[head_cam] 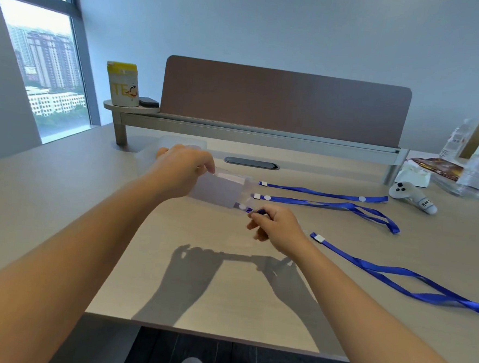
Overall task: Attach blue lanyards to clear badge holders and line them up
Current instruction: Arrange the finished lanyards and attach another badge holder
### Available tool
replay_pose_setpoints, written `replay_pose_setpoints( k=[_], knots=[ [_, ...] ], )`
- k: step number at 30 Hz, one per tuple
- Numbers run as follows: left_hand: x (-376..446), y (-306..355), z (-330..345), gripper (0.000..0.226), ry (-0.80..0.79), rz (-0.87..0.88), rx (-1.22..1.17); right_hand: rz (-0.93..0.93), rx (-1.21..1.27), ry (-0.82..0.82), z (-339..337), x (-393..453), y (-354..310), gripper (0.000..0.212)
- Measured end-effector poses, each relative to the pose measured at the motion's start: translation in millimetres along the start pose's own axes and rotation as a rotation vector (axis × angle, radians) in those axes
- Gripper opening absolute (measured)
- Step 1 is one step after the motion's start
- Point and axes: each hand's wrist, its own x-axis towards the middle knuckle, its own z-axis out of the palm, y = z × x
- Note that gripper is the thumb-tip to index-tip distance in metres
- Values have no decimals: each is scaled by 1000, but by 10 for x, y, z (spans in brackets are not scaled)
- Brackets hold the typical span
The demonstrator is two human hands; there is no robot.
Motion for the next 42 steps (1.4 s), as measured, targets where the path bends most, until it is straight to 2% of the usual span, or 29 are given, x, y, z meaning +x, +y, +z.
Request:
replay_pose_setpoints(
  k=[4, 9, 13, 16, 19, 24, 27, 29, 33, 35, 38, 42],
  knots=[
    [-42, -123, 175, 23, -149, -127, -316, -47, 8, 79, -54, 6, -24, 16],
    [-142, -69, 392, 16, -350, -135, -415, -73, -99, 165, -113, 51, -76, 24],
    [-156, 59, 413, 27, -467, -78, -535, -119, -188, 159, -142, 106, -153, 29],
    [-140, 197, 421, 38, -331, -56, -672, -157, -238, 152, -157, 108, -206, 27],
    [-100, 347, 473, 40, -153, -14, -651, -194, -229, 140, -154, 94, -256, 23],
    [-75, 408, 581, 23, 194, 57, -371, -159, -212, 185, -168, 107, -241, 16],
    [-105, 377, 613, 18, 442, 192, -183, -65, -168, 218, -161, 124, -226, 25],
    [-110, 364, 611, 14, 559, 262, -79, -1, -127, 179, -147, 132, -247, 29],
    [-132, 347, 577, 17, 558, 328, 11, 95, 162, 59, -151, 108, -331, 26],
    [-137, 328, 583, 20, 532, 327, 7, 87, 216, 50, -147, 93, -355, 26],
    [-122, 319, 590, 37, 494, 330, -42, 60, 239, 51, -111, 73, -399, 21],
    [-102, 313, 559, 22, 536, 364, -34, 29, 223, 78, -94, 74, -428, 26]
  ],
)
